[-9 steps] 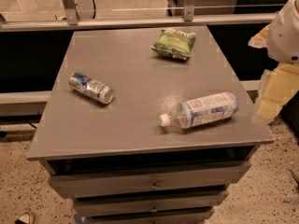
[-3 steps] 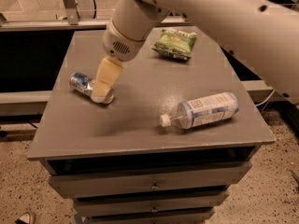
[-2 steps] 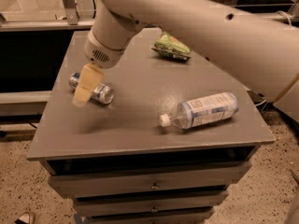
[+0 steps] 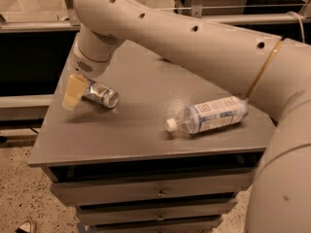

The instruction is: Pick redbull can

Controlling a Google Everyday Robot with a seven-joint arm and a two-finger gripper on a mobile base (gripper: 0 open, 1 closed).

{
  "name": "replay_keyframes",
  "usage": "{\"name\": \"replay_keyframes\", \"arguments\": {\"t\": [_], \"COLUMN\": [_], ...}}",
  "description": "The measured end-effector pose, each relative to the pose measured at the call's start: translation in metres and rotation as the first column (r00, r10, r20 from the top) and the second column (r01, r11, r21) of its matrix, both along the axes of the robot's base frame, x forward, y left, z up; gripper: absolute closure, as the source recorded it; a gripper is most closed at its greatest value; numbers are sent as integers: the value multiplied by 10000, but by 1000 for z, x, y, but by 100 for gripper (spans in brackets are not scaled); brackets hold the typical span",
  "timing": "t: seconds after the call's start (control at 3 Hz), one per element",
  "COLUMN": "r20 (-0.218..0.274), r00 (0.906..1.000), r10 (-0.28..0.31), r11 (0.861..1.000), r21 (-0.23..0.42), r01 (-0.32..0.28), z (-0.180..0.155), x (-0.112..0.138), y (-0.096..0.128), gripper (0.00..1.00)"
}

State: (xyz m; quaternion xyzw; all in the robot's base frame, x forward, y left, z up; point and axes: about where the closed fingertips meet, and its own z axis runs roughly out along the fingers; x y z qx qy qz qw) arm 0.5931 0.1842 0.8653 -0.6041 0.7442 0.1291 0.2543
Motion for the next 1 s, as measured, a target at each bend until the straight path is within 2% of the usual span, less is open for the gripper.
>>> {"name": "replay_keyframes", "arguments": {"t": [0.67, 1.0], "r20": [-523, -623], "r00": [9977, 9975], "r10": [-429, -335], "r11": [9986, 9994], "r21": [-344, -48], "r01": [411, 333], "z": [-24, -17], "x": [8, 11], "y": [16, 17], "gripper": [63, 87]}}
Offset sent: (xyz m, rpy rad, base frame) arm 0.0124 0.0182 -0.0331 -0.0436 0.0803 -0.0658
